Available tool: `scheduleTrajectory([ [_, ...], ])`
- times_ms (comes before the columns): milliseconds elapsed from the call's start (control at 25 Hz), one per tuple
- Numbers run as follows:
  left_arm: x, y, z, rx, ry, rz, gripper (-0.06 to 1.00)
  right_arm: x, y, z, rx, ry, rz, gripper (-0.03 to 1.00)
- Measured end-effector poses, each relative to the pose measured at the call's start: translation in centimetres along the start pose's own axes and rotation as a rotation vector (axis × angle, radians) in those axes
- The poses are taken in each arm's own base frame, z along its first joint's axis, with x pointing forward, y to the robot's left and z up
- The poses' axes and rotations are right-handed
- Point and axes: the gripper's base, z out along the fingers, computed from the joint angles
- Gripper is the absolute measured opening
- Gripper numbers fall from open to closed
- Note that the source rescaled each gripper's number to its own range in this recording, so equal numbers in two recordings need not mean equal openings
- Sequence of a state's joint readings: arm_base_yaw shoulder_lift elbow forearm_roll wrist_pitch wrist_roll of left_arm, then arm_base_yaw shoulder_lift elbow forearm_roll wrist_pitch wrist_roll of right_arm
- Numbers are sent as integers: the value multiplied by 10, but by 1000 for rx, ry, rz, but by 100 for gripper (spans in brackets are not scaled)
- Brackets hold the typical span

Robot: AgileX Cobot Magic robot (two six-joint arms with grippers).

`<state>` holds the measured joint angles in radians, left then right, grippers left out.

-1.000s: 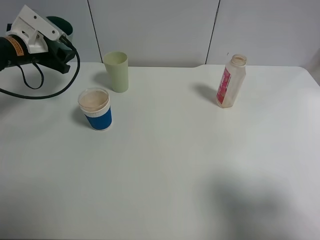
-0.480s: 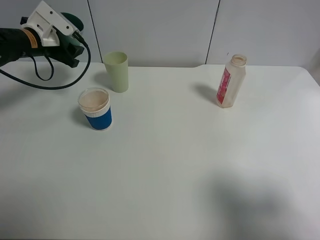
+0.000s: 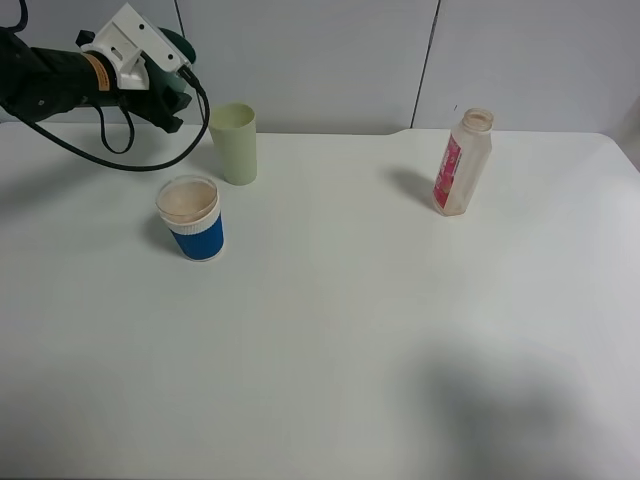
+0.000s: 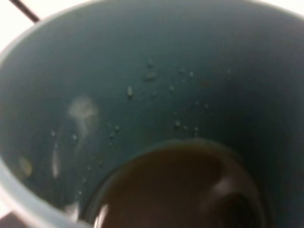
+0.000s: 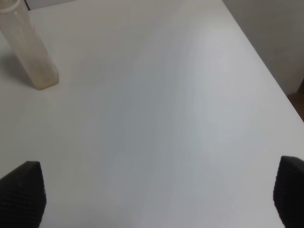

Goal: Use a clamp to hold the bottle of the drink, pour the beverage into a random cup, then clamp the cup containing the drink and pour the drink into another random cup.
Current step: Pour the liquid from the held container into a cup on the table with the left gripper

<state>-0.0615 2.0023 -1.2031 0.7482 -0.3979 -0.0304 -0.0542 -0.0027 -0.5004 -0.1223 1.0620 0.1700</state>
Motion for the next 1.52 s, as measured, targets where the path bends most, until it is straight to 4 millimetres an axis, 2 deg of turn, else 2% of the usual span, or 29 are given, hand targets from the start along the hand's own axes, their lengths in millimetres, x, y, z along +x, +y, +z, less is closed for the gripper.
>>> scheduleTrajectory([
  [640, 8, -8, 5, 30, 72, 49, 1, 0, 0, 0, 0, 0, 0, 97],
  [960, -7, -1, 10, 11, 50, 83, 1, 0, 0, 0, 0, 0, 0, 97],
  [1400, -5, -3, 11, 16, 77, 128, 1, 0, 0, 0, 0, 0, 0, 97],
  [1520, -8, 1, 18, 7, 68, 134, 1, 0, 0, 0, 0, 0, 0, 97],
])
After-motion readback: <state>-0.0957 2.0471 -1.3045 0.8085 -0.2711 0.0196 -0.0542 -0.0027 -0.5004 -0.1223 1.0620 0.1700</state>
